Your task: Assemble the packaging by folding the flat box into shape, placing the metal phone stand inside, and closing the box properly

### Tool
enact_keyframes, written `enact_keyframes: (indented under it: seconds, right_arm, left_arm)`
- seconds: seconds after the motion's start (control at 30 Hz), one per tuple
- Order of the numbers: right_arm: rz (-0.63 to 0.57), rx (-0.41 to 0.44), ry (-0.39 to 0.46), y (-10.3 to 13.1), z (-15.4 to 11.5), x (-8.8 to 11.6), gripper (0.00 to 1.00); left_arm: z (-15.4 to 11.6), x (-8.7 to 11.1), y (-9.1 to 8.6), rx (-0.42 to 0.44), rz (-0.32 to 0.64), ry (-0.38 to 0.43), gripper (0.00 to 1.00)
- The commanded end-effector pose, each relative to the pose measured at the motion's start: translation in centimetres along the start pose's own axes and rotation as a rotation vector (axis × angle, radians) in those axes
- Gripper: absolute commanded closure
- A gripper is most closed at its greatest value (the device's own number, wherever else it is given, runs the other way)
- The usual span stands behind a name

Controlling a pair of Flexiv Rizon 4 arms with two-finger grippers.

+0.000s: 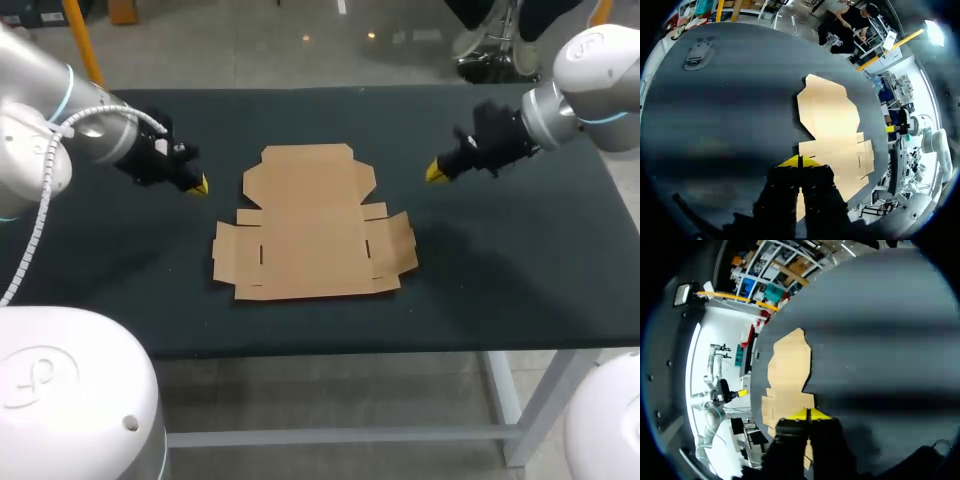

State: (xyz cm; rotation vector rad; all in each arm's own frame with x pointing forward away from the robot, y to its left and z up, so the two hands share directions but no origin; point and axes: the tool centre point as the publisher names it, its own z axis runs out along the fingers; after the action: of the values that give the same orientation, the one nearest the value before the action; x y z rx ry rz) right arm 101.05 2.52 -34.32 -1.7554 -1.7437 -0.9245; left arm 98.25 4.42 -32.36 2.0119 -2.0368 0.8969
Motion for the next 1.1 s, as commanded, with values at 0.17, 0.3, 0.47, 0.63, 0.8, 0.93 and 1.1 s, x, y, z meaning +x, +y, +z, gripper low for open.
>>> enact_keyframes:
  seconds: [0.17,0.3,0.47,0.63,0.8,0.93,1.1]
  right_arm:
    - [0.030,0.054,0.026,0.1,2.2,-0.6,1.00]
    - [0.053,0.063,0.041,0.6,3.1,-1.2,1.00]
    - [0.067,0.066,0.056,0.7,3.9,-1.4,1.00]
    - [0.088,0.089,0.064,0.8,5.5,-1.6,1.00]
    - [0.091,0.114,0.044,0.6,6.6,-1.5,1.00]
    - [0.110,0.094,0.036,0.1,6.8,-1.6,1.00]
    - [0.076,0.082,0.028,-0.8,7.4,-1.6,1.00]
  left_arm:
    - [2.8,-0.7,-0.6,-0.079,0.040,0.031,1.00]
    - [3.8,-1.2,-0.6,-0.116,0.056,0.057,1.00]
    - [4.7,-1.6,0.2,-0.133,0.066,0.087,1.00]
    - [5.4,-1.8,0.9,-0.135,0.065,0.100,1.00]
    - [5.4,-1.9,1.3,-0.137,0.068,0.114,1.00]
    - [5.4,-1.8,1.7,-0.126,0.065,0.121,1.00]
    - [5.8,-1.8,2.0,-0.133,0.076,0.126,1.00]
